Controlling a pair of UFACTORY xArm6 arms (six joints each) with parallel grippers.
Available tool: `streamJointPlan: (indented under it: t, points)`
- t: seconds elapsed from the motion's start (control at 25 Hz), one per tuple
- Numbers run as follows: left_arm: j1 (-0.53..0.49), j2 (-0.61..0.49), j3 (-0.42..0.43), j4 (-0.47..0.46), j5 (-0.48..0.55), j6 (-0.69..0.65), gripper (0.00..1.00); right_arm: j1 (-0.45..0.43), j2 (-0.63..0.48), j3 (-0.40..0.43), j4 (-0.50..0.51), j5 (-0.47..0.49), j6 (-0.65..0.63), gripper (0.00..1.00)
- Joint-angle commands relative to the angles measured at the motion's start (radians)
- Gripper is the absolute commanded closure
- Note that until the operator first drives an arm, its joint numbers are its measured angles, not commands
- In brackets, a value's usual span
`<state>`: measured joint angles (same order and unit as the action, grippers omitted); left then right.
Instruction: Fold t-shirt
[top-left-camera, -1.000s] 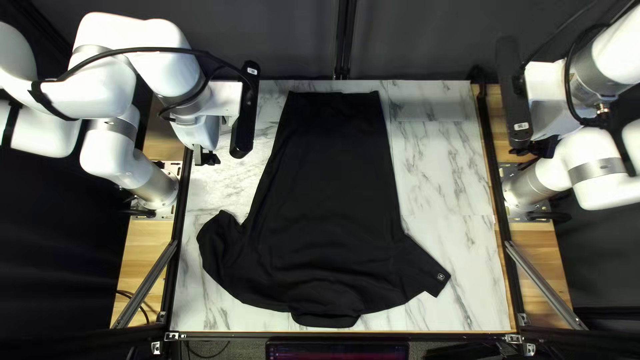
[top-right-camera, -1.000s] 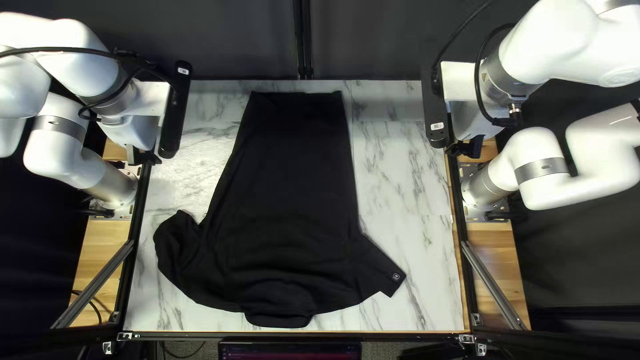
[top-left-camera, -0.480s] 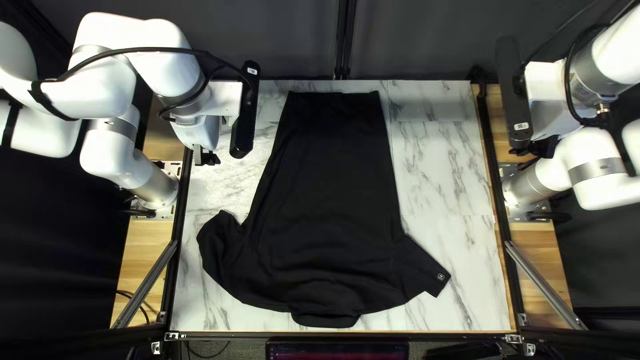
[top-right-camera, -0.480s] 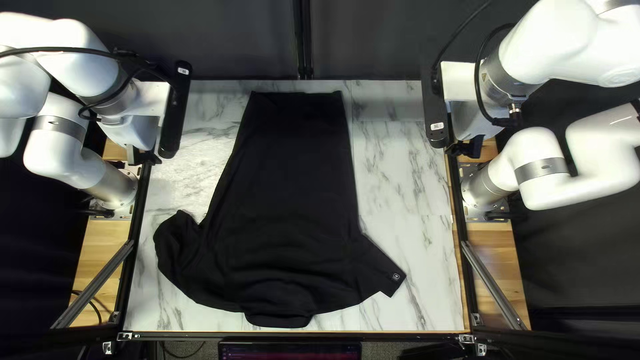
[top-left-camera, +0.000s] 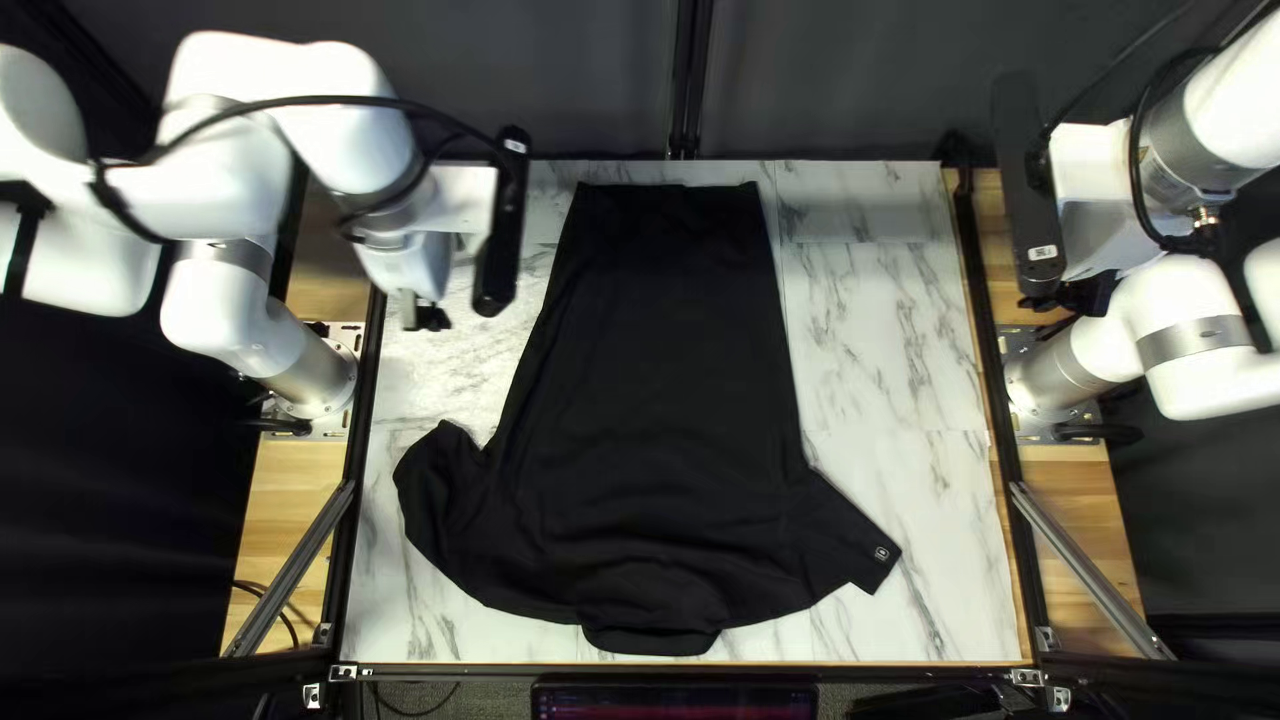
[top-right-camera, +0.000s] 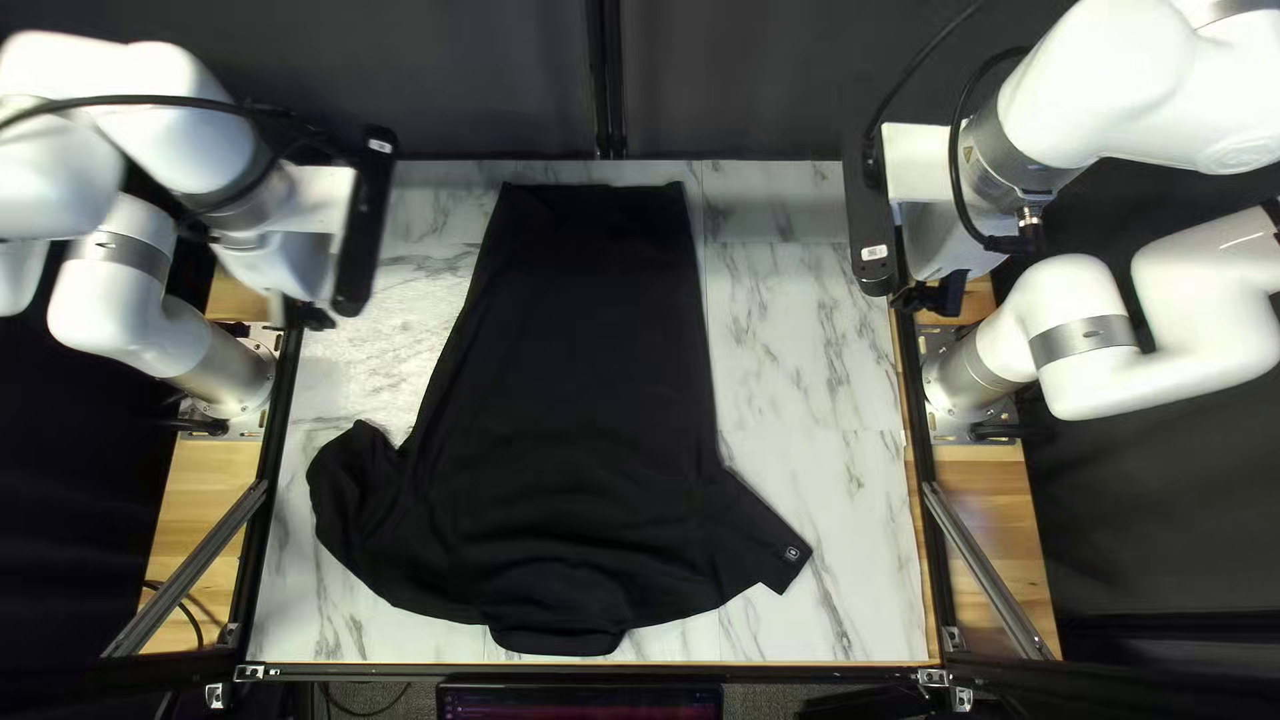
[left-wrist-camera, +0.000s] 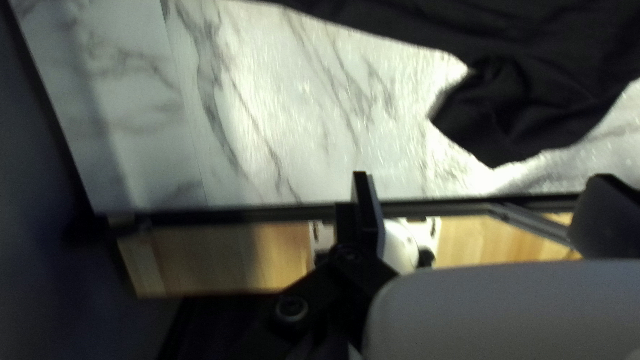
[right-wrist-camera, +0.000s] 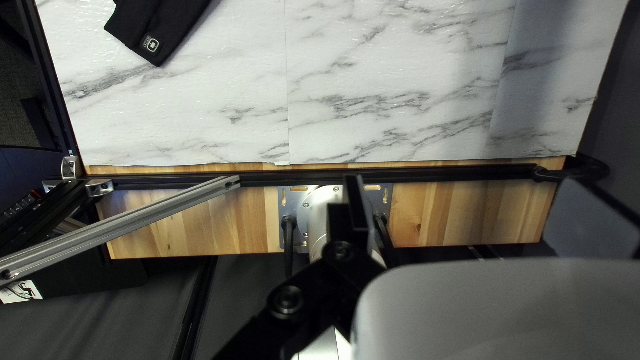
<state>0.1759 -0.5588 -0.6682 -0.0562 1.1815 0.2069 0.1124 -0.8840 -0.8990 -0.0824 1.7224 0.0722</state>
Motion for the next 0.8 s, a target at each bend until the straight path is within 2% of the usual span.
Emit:
streamJointPlan:
  t: [0.04, 0.12, 0.16, 0.48, 0.64, 0.72, 0.8]
  points:
    - [0.075, 0.208, -0.031, 0.021, -0.168, 0.021, 0.0, 0.0, 0.0, 0.0, 0.0, 0.0, 0.0, 0.0]
    - [0.114, 0.406, -0.111, 0.072, -0.223, -0.005, 0.0, 0.0, 0.0, 0.0, 0.0, 0.0, 0.0, 0.0]
    - [0.116, 0.461, -0.141, 0.102, -0.22, -0.041, 0.0, 0.0, 0.0, 0.0, 0.0, 0.0, 0.0, 0.0]
    - [0.111, 0.458, -0.141, 0.095, -0.221, -0.036, 0.0, 0.0, 0.0, 0.0, 0.0, 0.0, 0.0, 0.0]
    - [0.101, 0.467, -0.129, 0.146, -0.279, -0.087, 0.0, 0.0, 0.0, 0.0, 0.0, 0.0, 0.0, 0.0]
    - [0.098, 0.458, -0.08, 0.268, -0.334, -0.309, 0.0, 0.0, 0.0, 0.0, 0.0, 0.0, 0.0, 0.0]
    - [0.072, 0.459, -0.059, 0.413, -0.334, -0.57, 0.0, 0.0, 0.0, 0.0, 0.0, 0.0, 0.0, 0.0]
